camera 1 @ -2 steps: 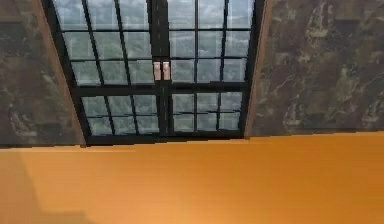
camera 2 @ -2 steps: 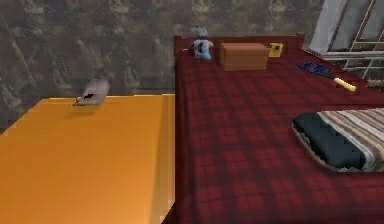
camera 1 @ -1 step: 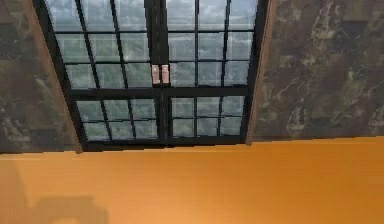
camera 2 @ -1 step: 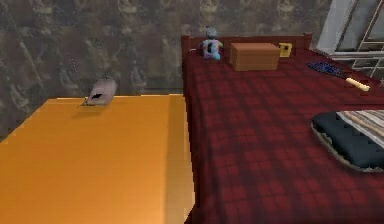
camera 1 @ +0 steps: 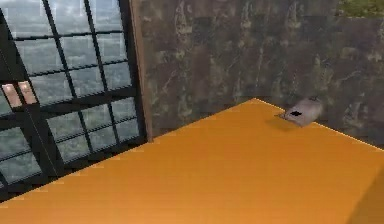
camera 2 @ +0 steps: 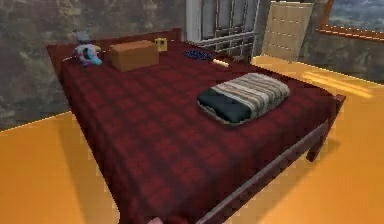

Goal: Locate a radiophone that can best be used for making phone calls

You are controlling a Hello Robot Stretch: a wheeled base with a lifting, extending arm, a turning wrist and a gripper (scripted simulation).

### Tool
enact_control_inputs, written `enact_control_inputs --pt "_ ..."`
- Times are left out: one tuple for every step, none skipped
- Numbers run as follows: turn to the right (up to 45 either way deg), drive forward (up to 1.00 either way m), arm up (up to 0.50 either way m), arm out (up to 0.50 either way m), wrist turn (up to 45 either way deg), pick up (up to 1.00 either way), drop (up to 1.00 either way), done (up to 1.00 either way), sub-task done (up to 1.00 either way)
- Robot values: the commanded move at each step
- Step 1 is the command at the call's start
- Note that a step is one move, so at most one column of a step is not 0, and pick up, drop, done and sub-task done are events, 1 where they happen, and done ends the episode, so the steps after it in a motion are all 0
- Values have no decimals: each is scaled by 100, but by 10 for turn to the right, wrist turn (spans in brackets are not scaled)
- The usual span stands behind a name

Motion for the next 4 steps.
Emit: enact_control_inputs --pt "0 20 0 0 0 0 0 0 0" --pt "390 0 0 0 0 0 0 0 0" --pt "0 100 0 0 0 0 0 0 0" --pt "60 0 0 0 0 0 0 0 0"
